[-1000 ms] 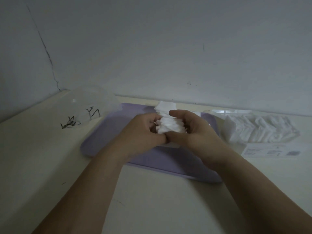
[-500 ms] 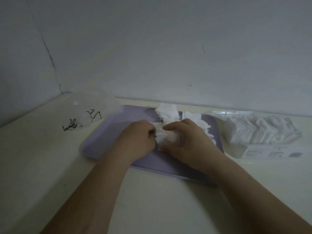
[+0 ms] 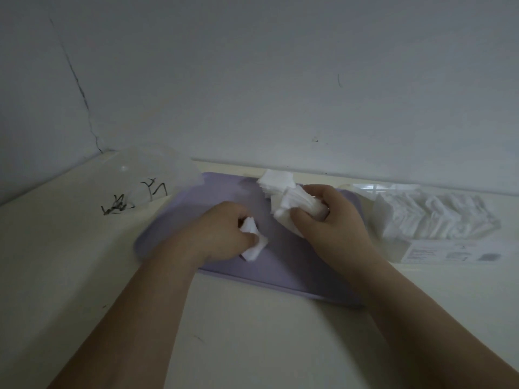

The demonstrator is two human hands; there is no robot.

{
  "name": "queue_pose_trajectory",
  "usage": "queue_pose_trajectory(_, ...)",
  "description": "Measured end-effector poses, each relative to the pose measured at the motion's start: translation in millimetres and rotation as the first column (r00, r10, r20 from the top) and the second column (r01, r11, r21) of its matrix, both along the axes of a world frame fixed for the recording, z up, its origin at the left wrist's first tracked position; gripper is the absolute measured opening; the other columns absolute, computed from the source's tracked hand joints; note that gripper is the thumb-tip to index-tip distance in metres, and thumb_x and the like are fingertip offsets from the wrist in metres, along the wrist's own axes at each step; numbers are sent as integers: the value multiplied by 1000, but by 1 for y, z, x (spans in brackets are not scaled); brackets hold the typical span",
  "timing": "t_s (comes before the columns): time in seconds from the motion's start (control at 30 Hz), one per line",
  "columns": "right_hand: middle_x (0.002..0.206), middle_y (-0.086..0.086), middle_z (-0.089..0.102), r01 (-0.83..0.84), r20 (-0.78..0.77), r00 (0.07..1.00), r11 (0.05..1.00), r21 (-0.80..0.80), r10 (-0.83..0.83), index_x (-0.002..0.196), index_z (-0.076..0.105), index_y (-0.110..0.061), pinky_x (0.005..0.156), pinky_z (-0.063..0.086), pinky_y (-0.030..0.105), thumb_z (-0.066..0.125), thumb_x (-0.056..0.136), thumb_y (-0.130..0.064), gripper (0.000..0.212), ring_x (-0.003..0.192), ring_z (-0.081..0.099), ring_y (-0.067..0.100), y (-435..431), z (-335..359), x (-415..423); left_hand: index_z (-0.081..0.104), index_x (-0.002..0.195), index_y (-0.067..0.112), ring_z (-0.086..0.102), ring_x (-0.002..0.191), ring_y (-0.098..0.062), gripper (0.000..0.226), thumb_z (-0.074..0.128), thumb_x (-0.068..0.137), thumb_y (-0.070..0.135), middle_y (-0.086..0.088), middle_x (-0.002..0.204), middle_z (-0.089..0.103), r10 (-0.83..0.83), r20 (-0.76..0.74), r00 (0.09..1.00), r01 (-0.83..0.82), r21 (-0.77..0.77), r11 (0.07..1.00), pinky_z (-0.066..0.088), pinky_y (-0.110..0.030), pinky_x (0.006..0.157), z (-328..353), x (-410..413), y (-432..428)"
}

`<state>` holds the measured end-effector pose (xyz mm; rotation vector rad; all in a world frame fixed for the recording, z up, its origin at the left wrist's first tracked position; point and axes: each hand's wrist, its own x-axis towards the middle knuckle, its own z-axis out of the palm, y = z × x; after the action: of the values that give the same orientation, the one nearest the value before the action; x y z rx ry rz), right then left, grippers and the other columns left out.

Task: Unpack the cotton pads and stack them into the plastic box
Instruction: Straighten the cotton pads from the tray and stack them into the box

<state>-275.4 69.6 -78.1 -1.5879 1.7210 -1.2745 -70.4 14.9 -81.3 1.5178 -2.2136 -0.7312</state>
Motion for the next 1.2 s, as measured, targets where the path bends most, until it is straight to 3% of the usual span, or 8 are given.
queue_pose_trajectory(0.13,115,-14,73,9,30,1000,1000,15,-9,131,65,-30,102,55,40,77,89,-32,44,108,70,12,0,-1,0,68,83,16,52,57,1,13,80,88,14,10,68,63,16,-381,924,15,79,997,41,-17,54,11,1,5)
queue_pose_trajectory(0.27,108,-9,79,-46,148,988,999,-8,46,128,68,-27,89,62,36,81,68,-43,63,95,77,11,-4,-5,-3,69,80,16,57,62,-9,21,86,75,6,0,73,65,-25,-833,552,302,172,938,42,-19,52,27,-15,22)
queue_pose_trajectory(0.57,106,0,83,-166,322,932,986,-25,165,124,70,-22,97,61,52,80,67,-27,58,102,79,23,-13,-14,-6,75,88,6,69,89,-28,28,92,68,16,-28,104,74,2,-767,642,71,62,996,56,-52,91,12,-18,14)
queue_pose_trajectory(0.7,106,2,82,-202,343,917,979,-42,204,124,69,-22,76,56,34,67,75,-24,49,92,75,17,-13,-14,-7,73,82,9,64,80,-20,26,95,69,16,-19,87,74,-18,-731,682,53,25,998,52,-41,79,10,-18,13)
queue_pose_trajectory(0.8,110,5,81,-222,353,909,974,-40,221,125,70,-20,87,60,35,72,89,-19,36,102,75,22,-12,-14,-4,73,84,8,63,75,-14,25,94,70,11,-4,80,73,-3,-714,700,51,46,998,52,-35,75,8,-19,13)
queue_pose_trajectory(0.97,81,-13,73,-261,385,886,964,-50,259,122,72,-15,51,44,8,65,104,-15,19,74,64,5,-9,-8,-7,67,81,5,56,64,-11,27,92,72,9,1,70,67,30,-702,712,-4,39,999,47,-24,62,10,-22,17)
queue_pose_trajectory(1.07,94,-6,81,-323,360,876,945,-55,320,123,71,-21,71,58,22,86,86,-31,40,88,75,17,-7,-6,-5,62,77,13,50,58,-10,34,94,69,15,3,63,61,95,-687,720,-77,57,995,42,-19,52,13,-21,18)
queue_pose_trajectory(1.2,109,16,81,-270,364,889,960,-73,277,118,71,-16,93,62,43,87,85,-7,38,109,76,35,-9,-9,-5,59,76,17,42,51,-6,38,95,69,28,7,61,55,175,-640,748,-193,42,980,35,-16,46,11,-21,14)
